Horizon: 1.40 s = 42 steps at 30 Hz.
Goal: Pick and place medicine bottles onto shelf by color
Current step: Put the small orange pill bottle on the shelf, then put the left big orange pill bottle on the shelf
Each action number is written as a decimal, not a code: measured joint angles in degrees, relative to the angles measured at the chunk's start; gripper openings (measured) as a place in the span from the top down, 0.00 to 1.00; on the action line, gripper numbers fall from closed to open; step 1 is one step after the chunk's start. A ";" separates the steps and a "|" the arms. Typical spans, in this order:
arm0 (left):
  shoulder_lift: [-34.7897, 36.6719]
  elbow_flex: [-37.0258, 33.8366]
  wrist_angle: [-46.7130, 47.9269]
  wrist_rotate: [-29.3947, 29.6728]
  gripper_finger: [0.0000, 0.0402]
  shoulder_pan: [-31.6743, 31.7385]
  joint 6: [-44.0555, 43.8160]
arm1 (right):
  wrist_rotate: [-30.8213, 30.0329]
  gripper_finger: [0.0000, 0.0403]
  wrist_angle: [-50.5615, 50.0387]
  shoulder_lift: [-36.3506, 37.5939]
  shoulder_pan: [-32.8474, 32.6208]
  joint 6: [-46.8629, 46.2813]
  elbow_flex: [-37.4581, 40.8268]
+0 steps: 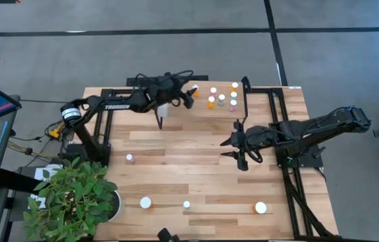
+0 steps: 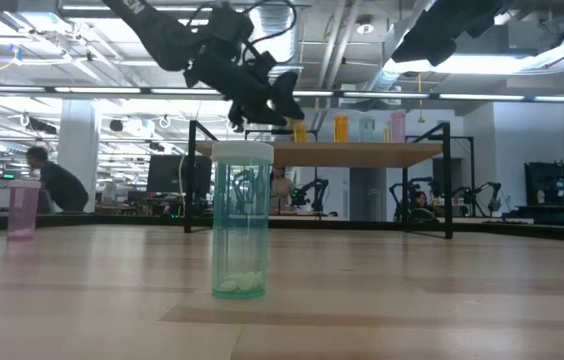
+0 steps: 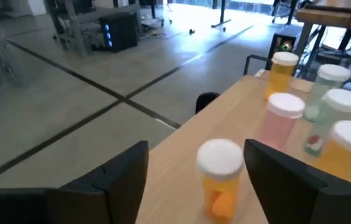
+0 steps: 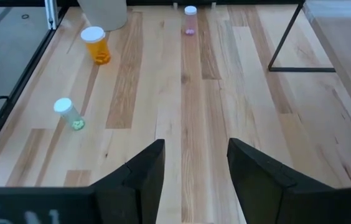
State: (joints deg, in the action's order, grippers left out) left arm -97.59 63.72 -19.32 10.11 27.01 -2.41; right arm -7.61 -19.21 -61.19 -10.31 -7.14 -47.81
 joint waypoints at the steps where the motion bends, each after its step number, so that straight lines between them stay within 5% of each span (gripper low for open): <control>1: 0.68 0.00 0.87 -0.06 0.36 -0.02 0.06 | 0.00 0.51 -0.05 0.00 -0.19 0.00 -0.01; 11: 9.70 -0.04 6.65 -0.76 0.34 -4.48 3.60 | 0.02 0.52 -0.68 0.13 -0.76 -0.08 0.02; 18: 16.95 0.05 14.71 -8.89 0.34 -17.71 5.92 | 0.04 0.52 -5.27 3.79 -3.62 -2.56 -1.69; 29: 4.90 -0.17 17.71 3.41 0.35 -45.73 9.84 | -10.08 0.53 -5.61 11.21 -14.72 -3.55 -1.62; 36: 0.35 0.22 19.08 3.91 0.35 -49.03 3.44 | -16.88 0.53 -5.44 11.29 -20.26 -3.71 -1.62; 42: 4.18 2.00 39.12 3.61 0.35 -49.01 -8.56 | -19.89 0.53 -5.01 8.39 -22.78 -7.83 -1.60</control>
State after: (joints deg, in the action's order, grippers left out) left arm -93.41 65.73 19.80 13.72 -22.00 -10.97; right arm -27.50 -24.22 -52.80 -33.09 -14.96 -49.41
